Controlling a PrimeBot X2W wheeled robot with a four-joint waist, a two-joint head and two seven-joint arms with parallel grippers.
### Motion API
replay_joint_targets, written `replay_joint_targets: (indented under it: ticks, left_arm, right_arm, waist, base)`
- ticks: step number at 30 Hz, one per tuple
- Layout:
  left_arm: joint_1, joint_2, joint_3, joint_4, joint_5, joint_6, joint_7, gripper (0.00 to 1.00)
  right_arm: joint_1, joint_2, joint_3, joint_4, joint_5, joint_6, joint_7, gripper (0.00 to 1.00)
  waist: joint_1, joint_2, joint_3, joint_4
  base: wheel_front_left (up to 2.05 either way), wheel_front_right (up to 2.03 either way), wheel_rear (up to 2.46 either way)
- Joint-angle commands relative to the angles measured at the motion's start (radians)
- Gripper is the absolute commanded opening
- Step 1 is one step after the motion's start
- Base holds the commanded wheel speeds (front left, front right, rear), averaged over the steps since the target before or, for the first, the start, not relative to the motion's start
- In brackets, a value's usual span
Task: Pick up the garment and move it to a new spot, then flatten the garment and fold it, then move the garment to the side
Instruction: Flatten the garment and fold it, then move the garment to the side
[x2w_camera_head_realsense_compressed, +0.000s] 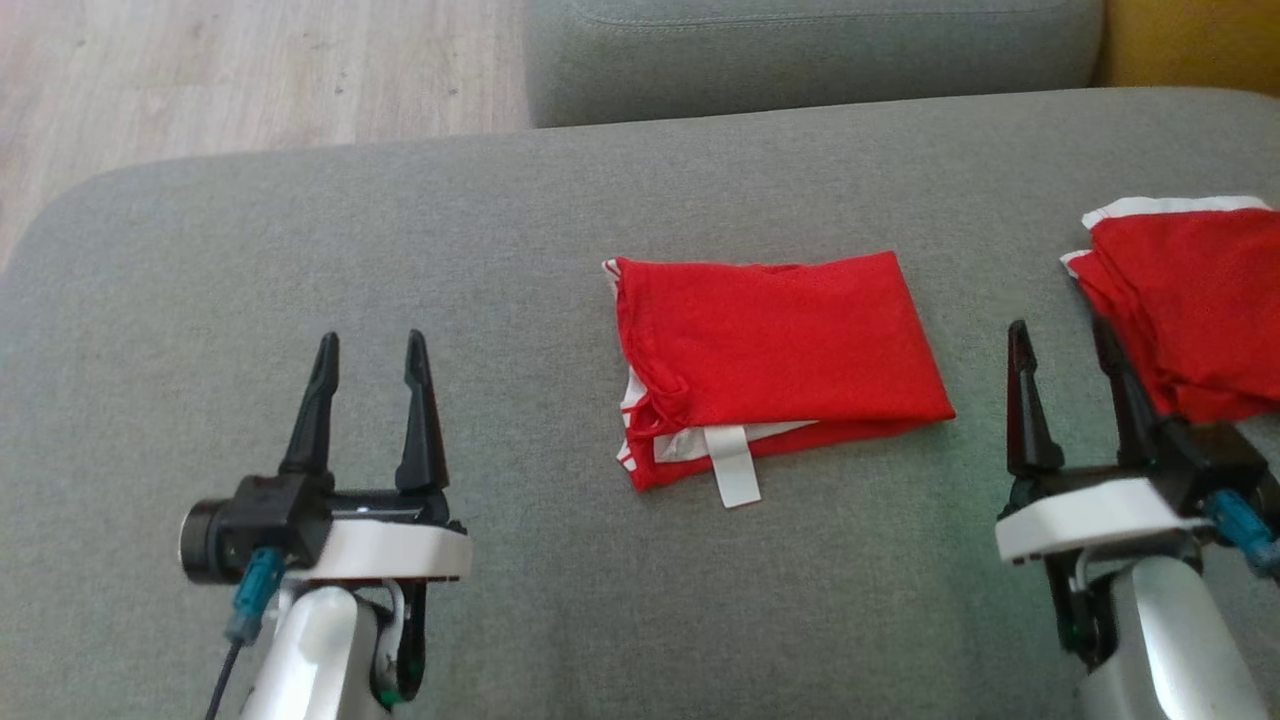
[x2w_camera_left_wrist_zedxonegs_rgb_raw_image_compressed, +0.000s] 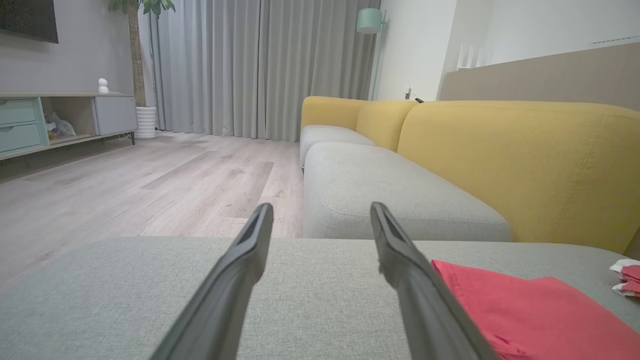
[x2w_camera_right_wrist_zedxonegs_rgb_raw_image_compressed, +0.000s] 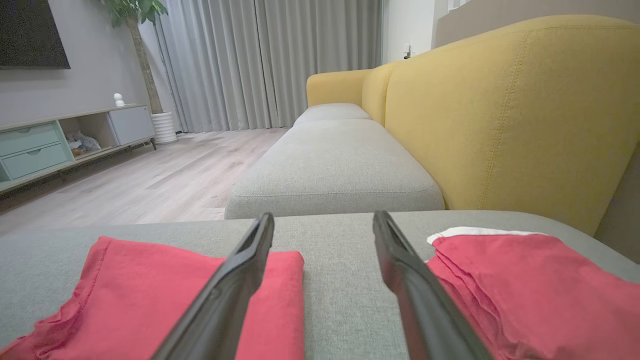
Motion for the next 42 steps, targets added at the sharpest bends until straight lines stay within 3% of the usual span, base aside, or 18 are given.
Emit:
replay_joint_targets:
  ticks: [1,8,14,34,35,36,42]
  left_arm:
    - [-0.009,0.007,0.043,-0.037,0.002,0.005,-0.005,1.0]
    - [-0.003,0.007,0.035,-0.032,0.003,0.003,-0.005,1.0]
    - [-0.024,0.007,0.01,-0.017,0.0,-0.004,-0.005,1.0]
    - [-0.114,0.006,-0.043,-0.002,-0.009,-0.006,-0.005,1.0]
    - [-0.115,0.006,-0.043,-0.001,-0.009,-0.006,-0.005,1.0]
    - [-0.116,0.006,-0.043,-0.001,-0.01,-0.005,-0.005,1.0]
    - [-0.109,0.006,-0.041,0.003,-0.011,-0.002,-0.005,1.0]
  right_arm:
    - [-0.017,0.003,0.021,-0.04,0.003,-0.001,-0.011,1.0]
    - [-0.005,0.003,0.028,-0.048,0.001,-0.001,-0.011,1.0]
    - [-0.043,0.003,0.03,0.02,-0.032,-0.001,-0.009,1.0]
    - [-0.348,0.003,0.021,0.512,-0.002,-0.001,0.199,1.0]
    - [-0.356,0.003,0.024,0.534,-0.003,-0.001,0.205,0.66]
    - [-0.363,0.003,0.028,0.55,-0.004,-0.001,0.203,0.01]
    - [-0.394,-0.003,0.048,0.587,-0.048,-0.001,0.126,0.0]
  waist:
    - [0.0001,-0.0001,0.001,-0.004]
    - [0.0001,-0.0001,0.006,-0.005]
    - [0.0001,-0.0001,0.031,0.02]
    - [0.0001,-0.0001,0.179,0.127]
    - [0.0001,-0.0001,0.179,0.128]
    - [0.0001,-0.0001,0.177,0.128]
    - [0.0001,-0.0001,0.14,0.101]
  base:
    - [0.0,0.0,0.0]
    - [0.0,0.0,0.0]
    - [0.0,0.0,0.0]
    - [0.0,0.0,0.0]
    - [0.0,0.0,0.0]
    - [0.0,0.0,0.0]
    - [0.0,0.0,0.0]
